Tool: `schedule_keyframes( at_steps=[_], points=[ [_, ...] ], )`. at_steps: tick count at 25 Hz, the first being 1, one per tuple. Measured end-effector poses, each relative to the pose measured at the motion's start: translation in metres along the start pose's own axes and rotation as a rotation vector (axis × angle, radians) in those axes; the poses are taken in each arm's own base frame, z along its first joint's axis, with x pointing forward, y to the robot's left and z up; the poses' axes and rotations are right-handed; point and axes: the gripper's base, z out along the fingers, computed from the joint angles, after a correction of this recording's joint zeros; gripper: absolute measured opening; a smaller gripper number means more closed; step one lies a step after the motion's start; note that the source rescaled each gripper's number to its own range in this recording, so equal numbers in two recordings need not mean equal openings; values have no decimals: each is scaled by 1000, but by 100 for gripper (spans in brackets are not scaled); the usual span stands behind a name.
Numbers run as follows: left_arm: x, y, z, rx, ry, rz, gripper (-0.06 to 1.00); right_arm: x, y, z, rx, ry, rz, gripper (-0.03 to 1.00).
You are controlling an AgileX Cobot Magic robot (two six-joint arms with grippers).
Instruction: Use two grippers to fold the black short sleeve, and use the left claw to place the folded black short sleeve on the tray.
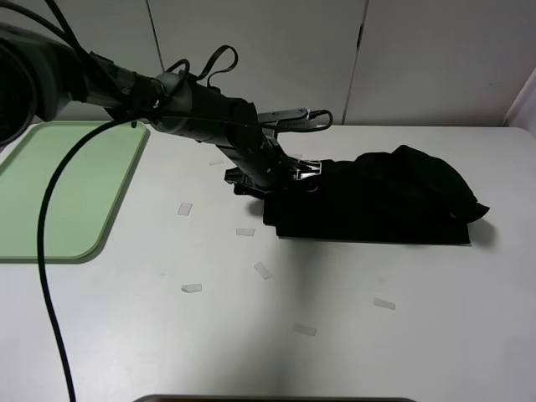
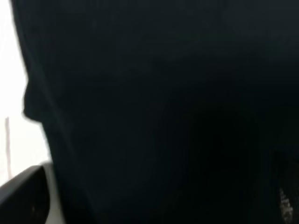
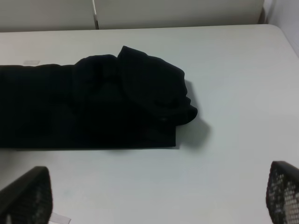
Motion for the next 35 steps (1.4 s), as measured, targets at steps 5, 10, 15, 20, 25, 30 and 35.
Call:
schedule_keyframes(
  at_steps=[5, 10, 15, 20, 25, 30, 35],
  points=[
    [4, -9, 6, 29, -22, -29, 88, 0, 0, 0, -1, 0, 1, 100],
    [7, -14, 9, 35, -19, -25, 73, 0, 0, 0, -1, 0, 0, 100],
    [10, -13, 12, 32, -10, -29, 50, 0, 0, 0, -1, 0, 0, 100],
    [11, -12, 13, 29, 4, -42, 17, 0, 0, 0, -1, 0, 0, 100],
    [7, -4, 12, 21, 6, -63, 8, 0, 0, 0, -1, 0, 0, 100],
    [-5, 10, -6, 1, 48, -94, 8, 0, 0, 0, -1, 0, 0, 100],
    [-22, 20, -43, -27, 75, -74, 8, 0, 0, 0, -1, 0, 0, 100]
  ],
)
